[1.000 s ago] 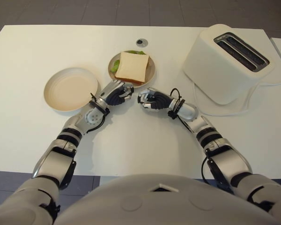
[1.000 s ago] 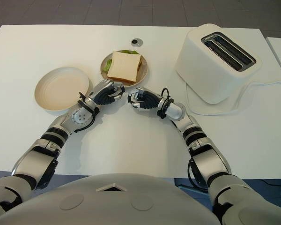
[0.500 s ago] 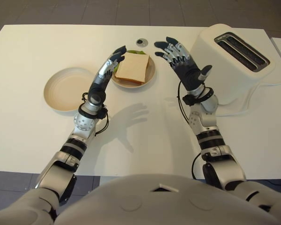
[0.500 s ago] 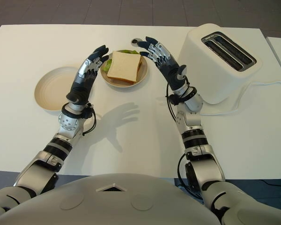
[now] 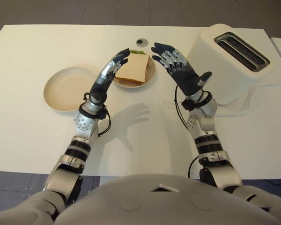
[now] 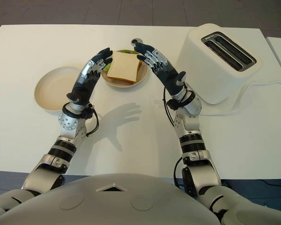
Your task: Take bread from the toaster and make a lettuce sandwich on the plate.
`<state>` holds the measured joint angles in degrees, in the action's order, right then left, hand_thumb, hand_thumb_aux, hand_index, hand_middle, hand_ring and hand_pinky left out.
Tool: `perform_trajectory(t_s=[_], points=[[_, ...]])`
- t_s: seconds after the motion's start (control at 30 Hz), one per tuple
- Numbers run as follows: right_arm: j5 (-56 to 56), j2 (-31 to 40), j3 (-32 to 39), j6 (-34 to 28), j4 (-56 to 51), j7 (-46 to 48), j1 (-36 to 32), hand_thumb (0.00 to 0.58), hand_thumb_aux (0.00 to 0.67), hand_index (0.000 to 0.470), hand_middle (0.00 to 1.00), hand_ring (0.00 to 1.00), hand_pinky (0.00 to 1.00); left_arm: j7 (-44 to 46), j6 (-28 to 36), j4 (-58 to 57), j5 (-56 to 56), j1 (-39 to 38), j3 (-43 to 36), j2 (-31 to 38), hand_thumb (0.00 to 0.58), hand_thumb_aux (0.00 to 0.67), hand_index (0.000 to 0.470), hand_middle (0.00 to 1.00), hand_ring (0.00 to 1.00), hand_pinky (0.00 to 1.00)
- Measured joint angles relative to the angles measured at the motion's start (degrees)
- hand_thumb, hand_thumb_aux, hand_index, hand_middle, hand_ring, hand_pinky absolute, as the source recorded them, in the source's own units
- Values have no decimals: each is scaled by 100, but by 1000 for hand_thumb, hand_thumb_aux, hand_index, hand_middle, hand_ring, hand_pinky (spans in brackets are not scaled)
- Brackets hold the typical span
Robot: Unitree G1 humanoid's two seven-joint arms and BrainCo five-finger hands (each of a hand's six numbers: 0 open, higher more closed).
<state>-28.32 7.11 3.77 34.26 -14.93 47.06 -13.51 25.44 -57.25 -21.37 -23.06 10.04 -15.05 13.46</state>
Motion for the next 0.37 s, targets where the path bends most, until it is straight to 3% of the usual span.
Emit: perform_trajectory(t_s=[0.17, 0.37], points=[[-833, -128, -208, -810, 422, 164, 93, 0, 0, 0, 0, 0, 0, 611, 684, 279, -930, -57, 183, -428, 0, 0, 0, 0, 0, 0], [-1741, -122, -219, -1911, 796, 1157, 411, 0, 0, 0, 0, 0, 0, 1744, 1528, 96, -1818, -65, 587, -820, 0, 0, 0, 0, 0, 0]])
